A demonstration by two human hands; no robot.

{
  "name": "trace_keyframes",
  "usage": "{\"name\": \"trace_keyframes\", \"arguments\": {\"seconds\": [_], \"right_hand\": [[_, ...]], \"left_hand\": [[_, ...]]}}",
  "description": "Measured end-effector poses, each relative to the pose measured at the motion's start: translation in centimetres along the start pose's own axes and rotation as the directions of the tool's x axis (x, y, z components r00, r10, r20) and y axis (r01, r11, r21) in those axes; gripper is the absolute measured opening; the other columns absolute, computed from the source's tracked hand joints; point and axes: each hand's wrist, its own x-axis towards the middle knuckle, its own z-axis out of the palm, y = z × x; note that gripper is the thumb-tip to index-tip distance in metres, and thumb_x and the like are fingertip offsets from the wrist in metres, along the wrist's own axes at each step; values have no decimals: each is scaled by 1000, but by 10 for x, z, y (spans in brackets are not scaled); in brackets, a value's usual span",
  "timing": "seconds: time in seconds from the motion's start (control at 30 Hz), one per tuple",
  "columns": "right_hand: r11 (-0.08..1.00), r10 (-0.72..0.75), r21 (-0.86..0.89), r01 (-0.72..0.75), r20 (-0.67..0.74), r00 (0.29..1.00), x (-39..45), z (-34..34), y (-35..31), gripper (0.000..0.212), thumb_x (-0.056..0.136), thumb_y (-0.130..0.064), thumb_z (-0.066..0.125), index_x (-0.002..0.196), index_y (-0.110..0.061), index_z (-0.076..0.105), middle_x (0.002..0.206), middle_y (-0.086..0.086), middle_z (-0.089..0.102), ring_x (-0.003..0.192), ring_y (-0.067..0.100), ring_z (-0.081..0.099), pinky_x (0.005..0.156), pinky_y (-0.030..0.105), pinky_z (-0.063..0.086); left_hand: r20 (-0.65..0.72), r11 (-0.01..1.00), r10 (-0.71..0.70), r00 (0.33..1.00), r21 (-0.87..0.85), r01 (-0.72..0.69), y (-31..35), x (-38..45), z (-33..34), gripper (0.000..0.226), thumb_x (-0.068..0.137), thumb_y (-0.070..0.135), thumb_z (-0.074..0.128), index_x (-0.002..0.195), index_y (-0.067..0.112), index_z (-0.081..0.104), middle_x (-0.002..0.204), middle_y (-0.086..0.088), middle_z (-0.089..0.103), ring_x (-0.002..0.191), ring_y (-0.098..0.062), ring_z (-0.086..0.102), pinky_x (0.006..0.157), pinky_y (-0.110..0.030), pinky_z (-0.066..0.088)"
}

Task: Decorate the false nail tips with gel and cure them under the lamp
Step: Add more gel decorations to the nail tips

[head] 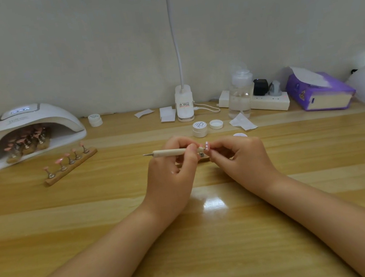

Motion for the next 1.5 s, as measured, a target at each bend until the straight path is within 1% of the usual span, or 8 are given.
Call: {"name": "trace_keyframes", "arguments": {"seconds": [0.33,0.73,0.87,1.0,1.1,1.17,1.37,1.5], "right_hand": [[1000,-1,-9,1,-11,1000,0,0,0,10,80,-7,73,87,-12,76,72,-15,65,65,-15,56,64,3,40],[1000,-3,3,3,-5,1000,0,0,0,10,80,-8,73,89,-12,76,73,-9,69,67,-10,58,64,5,42],[1000,-13,17,14,-22,1000,0,-1,0,9,80,-8,73,87,-12,76,72,-8,70,72,0,62,63,9,46],[999,-33,35,35,-49,998,0,-1,0,7,81,-7,72,85,-11,75,69,-14,65,66,-5,60,62,10,46],[994,-71,79,78,-81,994,0,-2,-1,8,81,-5,71,87,-9,74,73,-12,66,68,4,65,64,19,52],[990,-98,91,107,-99,990,0,-3,-1,8,82,-5,70,88,-8,74,75,-9,67,68,7,66,64,20,53],[990,-131,39,135,-97,987,1,-3,-2,9,81,-3,71,88,-7,74,75,-10,67,68,7,63,63,20,52],[992,-119,-44,116,-74,990,2,-4,-2,6,80,-6,72,85,-10,74,70,-7,64,58,8,53,57,20,45]], "left_hand": [[5,1000,-6,1000,-14,6,-1,0,0,13,88,23,51,80,24,62,79,6,67,71,-18,65,65,-38,50],[0,1000,11,1000,-10,-11,-1,0,0,13,88,23,52,80,25,62,78,5,67,70,-20,64,65,-41,50],[-56,997,10,998,-81,-14,-2,1,-1,14,89,22,52,81,31,59,77,6,67,71,-12,64,64,-33,53],[-113,993,12,994,-118,-25,-6,3,-2,13,91,23,51,85,32,59,80,5,67,74,-10,65,65,-24,53],[-136,990,8,991,-136,-26,-8,4,-3,11,92,24,50,88,30,58,83,5,67,74,-14,65,66,-25,53],[-144,988,-2,990,-152,-20,-9,4,-3,10,92,26,49,89,30,58,83,7,67,74,-18,64,67,-27,52],[-146,986,-4,989,-166,-20,-9,5,-4,10,91,24,49,88,29,58,79,10,66,74,-18,63,65,-23,51],[-139,987,-4,990,-159,-19,-10,5,-3,10,91,24,49,88,29,57,78,14,65,73,-17,63,66,-25,52]]}}
